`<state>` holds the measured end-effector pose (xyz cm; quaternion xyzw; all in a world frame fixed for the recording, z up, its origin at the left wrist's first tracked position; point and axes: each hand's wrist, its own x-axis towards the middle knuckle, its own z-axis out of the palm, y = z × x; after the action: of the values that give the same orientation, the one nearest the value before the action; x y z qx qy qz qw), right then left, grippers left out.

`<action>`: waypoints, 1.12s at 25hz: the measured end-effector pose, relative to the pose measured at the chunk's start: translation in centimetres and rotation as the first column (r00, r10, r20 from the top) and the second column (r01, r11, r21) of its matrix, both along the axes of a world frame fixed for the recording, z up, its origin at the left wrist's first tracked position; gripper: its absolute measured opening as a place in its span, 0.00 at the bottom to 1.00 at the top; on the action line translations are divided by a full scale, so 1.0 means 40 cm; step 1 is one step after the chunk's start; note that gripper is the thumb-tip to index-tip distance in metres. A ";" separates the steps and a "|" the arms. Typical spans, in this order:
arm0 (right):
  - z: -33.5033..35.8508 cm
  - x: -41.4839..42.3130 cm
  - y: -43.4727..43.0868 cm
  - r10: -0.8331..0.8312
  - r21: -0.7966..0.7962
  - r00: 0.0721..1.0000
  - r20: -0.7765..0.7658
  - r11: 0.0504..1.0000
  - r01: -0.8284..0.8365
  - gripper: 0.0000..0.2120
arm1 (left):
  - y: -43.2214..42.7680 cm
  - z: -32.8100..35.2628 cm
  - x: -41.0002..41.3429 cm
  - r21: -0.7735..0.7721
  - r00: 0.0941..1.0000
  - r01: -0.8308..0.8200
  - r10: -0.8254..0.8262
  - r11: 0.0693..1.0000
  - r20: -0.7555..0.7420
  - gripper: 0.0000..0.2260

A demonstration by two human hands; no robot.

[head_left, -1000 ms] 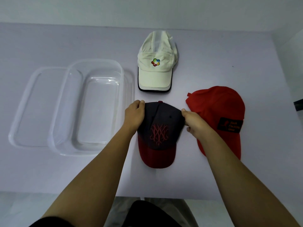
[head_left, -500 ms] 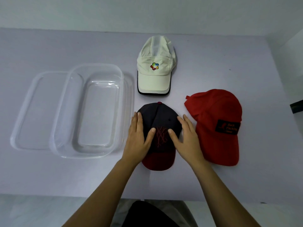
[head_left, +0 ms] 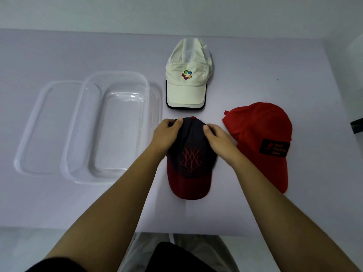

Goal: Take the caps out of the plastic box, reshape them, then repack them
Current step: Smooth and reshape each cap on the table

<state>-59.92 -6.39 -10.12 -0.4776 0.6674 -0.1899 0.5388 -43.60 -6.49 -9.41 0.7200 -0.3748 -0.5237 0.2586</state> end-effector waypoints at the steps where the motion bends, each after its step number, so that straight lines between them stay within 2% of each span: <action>1: -0.002 0.009 -0.024 -0.012 0.053 0.999 0.046 0.999 0.009 0.19 | -0.018 -0.005 -0.002 0.028 1.000 -0.003 0.003 1.000 -0.027 0.19; 4: -0.008 0.017 -0.072 -0.233 0.316 0.934 0.271 0.938 0.143 0.13 | -0.042 -0.013 0.004 0.071 0.995 -0.009 0.016 0.997 -0.098 0.17; 6: -0.013 0.016 -0.085 -0.313 0.413 0.897 0.311 0.895 0.169 0.13 | -0.042 -0.014 0.006 0.069 0.996 -0.003 0.009 0.998 -0.087 0.19; 8: -0.016 0.019 -0.092 -0.297 0.387 0.896 0.331 0.908 0.159 0.11 | -0.041 -0.018 0.006 0.060 0.994 0.001 0.006 0.998 -0.113 0.21; 10: -0.016 0.018 -0.095 -0.281 0.376 0.906 0.315 0.914 0.153 0.16 | -0.041 -0.015 0.003 0.051 0.989 0.009 -0.001 0.999 -0.146 0.19; 12: -0.015 0.015 -0.102 -0.261 0.403 0.934 0.245 0.903 0.147 0.23 | -0.046 -0.017 0.005 0.041 0.990 0.010 -0.004 0.999 -0.138 0.14; 14: -0.020 0.011 -0.110 -0.219 0.370 0.964 0.154 0.917 0.150 0.24 | -0.049 -0.023 0.005 0.051 0.994 -0.024 0.030 0.998 -0.109 0.13; 16: -0.023 0.010 -0.110 -0.164 0.279 0.979 0.119 0.952 0.126 0.22 | -0.050 -0.028 0.000 0.044 0.997 -0.063 0.064 0.997 -0.036 0.18; 18: -0.016 0.004 -0.097 -0.061 0.171 0.994 0.091 0.984 0.045 0.21 | -0.053 -0.031 -0.006 -0.025 0.997 -0.064 0.065 0.998 0.033 0.21; 20: -0.028 -0.016 -0.079 0.041 0.107 0.999 -0.003 0.993 -0.040 0.25 | -0.053 -0.028 -0.007 -0.087 0.991 -0.017 0.029 0.996 0.134 0.21; 23: -0.054 -0.052 -0.053 0.046 0.088 0.997 -0.069 0.995 -0.039 0.24 | -0.052 -0.033 -0.003 -0.125 0.967 0.014 0.019 0.992 0.255 0.19; 24: -0.056 -0.058 -0.044 0.024 0.108 0.999 -0.034 0.994 -0.020 0.22 | -0.050 -0.036 -0.003 -0.137 0.964 0.005 0.031 0.991 0.263 0.19; 26: -0.064 -0.058 -0.034 -0.116 0.204 0.985 0.130 0.975 0.088 0.18 | -0.047 -0.040 -0.003 -0.141 0.964 -0.005 0.042 0.990 0.261 0.19; 28: -0.078 -0.051 -0.034 -0.354 0.353 0.881 0.313 0.905 0.238 0.14 | -0.049 -0.045 -0.005 -0.140 0.963 0.004 0.034 0.990 0.267 0.20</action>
<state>-61.97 -7.76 -13.25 -0.2354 0.6406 -0.2528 0.6858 -43.81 -8.45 -11.22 0.7673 -0.4364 -0.3921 0.2589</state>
